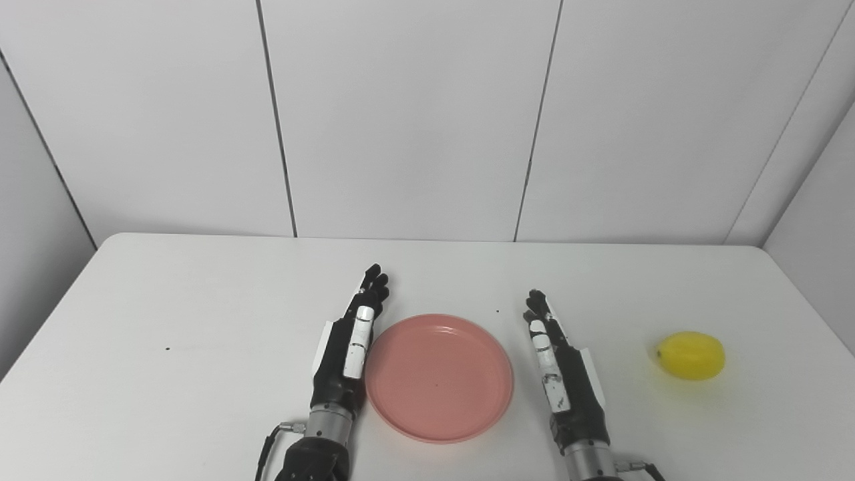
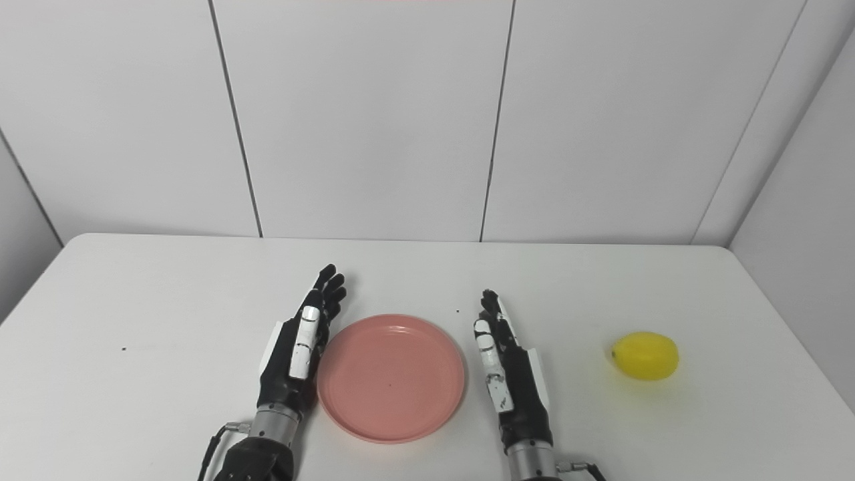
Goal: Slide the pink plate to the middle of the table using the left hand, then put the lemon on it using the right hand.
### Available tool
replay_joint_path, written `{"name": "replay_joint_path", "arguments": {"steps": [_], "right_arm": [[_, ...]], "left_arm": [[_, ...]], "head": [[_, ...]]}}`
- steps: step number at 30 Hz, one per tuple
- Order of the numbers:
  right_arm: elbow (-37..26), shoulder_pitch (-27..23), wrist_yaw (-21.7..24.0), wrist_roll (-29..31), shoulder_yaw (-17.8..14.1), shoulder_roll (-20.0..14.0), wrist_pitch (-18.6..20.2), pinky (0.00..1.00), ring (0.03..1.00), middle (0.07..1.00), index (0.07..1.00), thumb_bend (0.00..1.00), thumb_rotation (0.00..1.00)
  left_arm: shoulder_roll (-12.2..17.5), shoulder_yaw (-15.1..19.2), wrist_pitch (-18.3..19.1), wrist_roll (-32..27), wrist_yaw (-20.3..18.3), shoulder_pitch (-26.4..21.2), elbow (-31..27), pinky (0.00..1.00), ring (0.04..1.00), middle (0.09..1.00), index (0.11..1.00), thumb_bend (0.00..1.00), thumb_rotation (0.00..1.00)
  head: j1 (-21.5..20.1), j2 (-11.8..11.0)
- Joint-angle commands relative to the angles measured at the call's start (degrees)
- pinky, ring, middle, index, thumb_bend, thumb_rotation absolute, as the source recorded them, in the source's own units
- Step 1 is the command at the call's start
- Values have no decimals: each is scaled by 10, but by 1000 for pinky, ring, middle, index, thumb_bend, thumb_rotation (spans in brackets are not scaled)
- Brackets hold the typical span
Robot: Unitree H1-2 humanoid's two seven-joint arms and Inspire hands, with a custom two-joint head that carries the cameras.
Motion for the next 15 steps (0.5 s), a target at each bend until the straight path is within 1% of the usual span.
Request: {"name": "replay_joint_path", "arguments": {"steps": [1,3,7,15], "right_arm": [[-28,-17,1,3,-3,-1,1,975,949,959,950,604,1000],[-32,-18,0,4,-5,-1,5,972,946,957,948,627,1000],[-41,-18,2,7,-7,0,16,990,946,954,945,645,1000],[-48,-21,6,7,-9,-3,23,1000,940,947,934,618,1000]], "left_arm": [[-11,-7,-2,1,-3,15,16,1000,967,962,961,575,1000],[-13,-8,1,-1,-4,15,15,1000,968,962,962,566,1000],[-12,-11,8,-3,-9,17,11,1000,972,968,970,568,1000],[-7,-16,17,-9,-18,19,9,983,966,966,954,554,1000]], "head": [[0,-1],[2,4],[5,8],[3,9]]}}
